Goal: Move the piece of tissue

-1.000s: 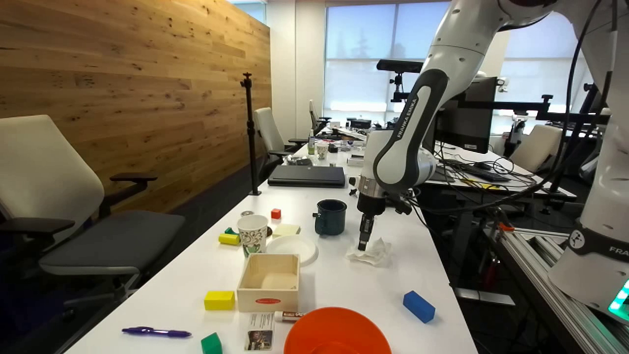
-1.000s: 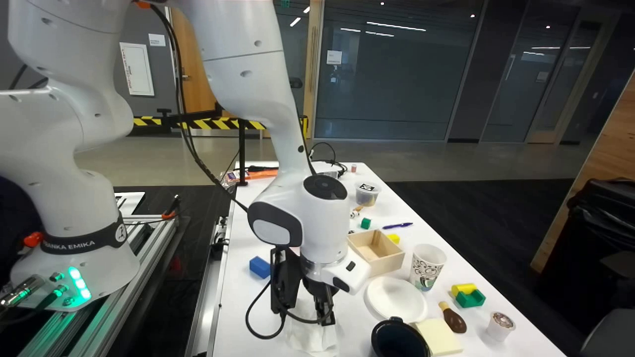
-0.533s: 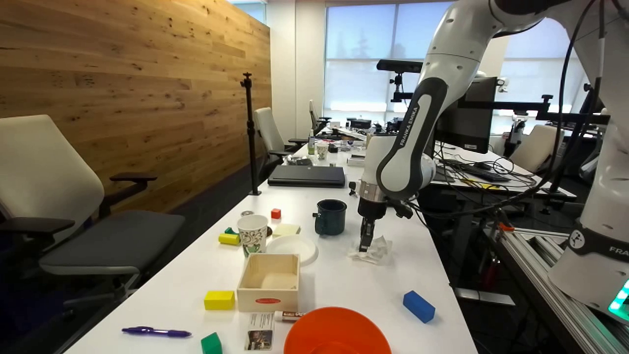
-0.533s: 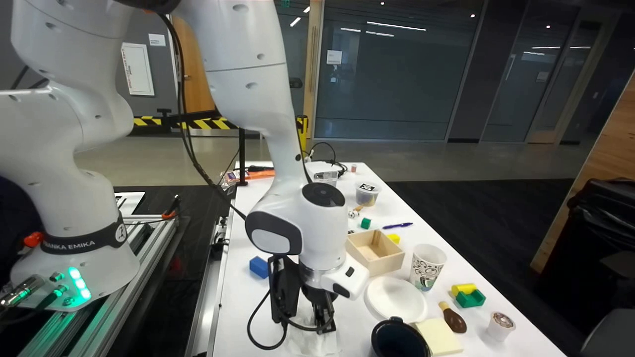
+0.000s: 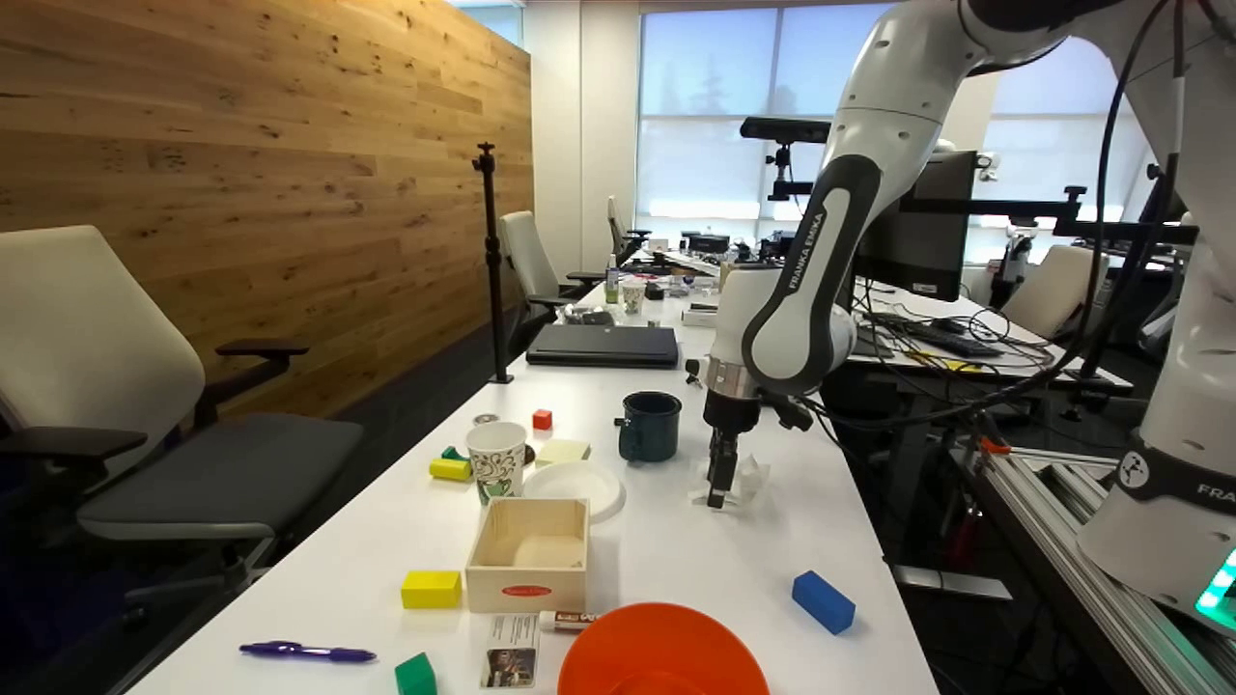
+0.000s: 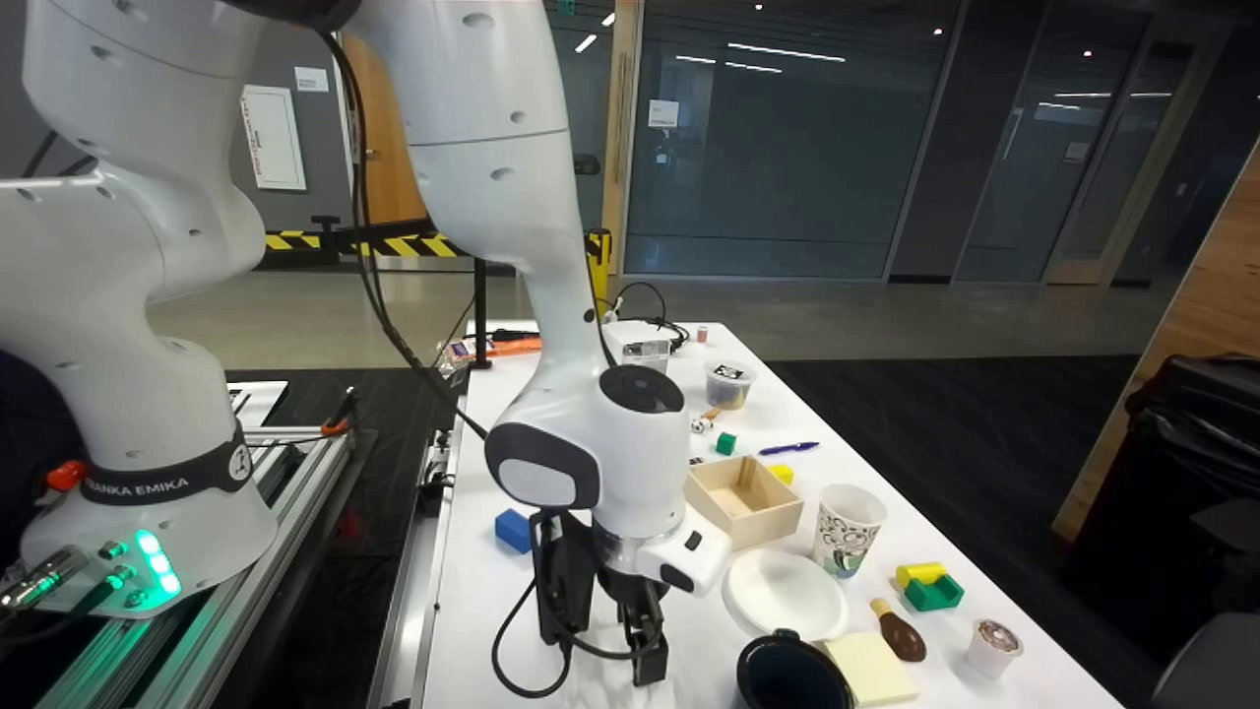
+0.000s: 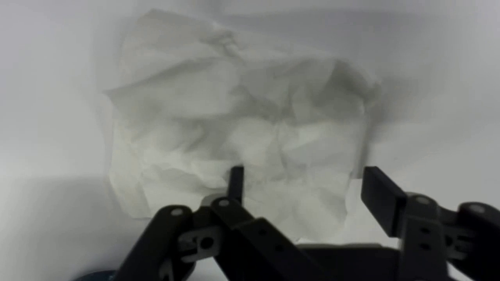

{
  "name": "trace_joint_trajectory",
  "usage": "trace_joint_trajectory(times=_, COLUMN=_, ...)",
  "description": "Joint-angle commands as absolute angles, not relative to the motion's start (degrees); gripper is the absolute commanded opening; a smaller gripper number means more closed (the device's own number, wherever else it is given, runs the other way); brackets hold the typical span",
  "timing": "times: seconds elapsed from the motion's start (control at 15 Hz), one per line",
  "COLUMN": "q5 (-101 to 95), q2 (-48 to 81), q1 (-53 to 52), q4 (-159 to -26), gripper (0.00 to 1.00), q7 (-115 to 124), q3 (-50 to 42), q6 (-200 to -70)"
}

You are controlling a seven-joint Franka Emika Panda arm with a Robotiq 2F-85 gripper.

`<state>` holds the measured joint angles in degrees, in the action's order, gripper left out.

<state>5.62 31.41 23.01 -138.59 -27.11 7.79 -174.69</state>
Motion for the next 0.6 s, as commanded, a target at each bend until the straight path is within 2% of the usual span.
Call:
trace_joint_trajectory(times=0.0, q5=2.4, q2=32.3, q1=23.7, q4=-138.2, gripper=1.0, q7=-24.8, q3=7.5, q6=-175.5)
trace_joint_trajectory(times=0.53, q5=3.7, q2=25.7, q1=22.5, q4=-141.4, gripper=1.0, q7=-22.2, q3=8.7, q6=-170.5)
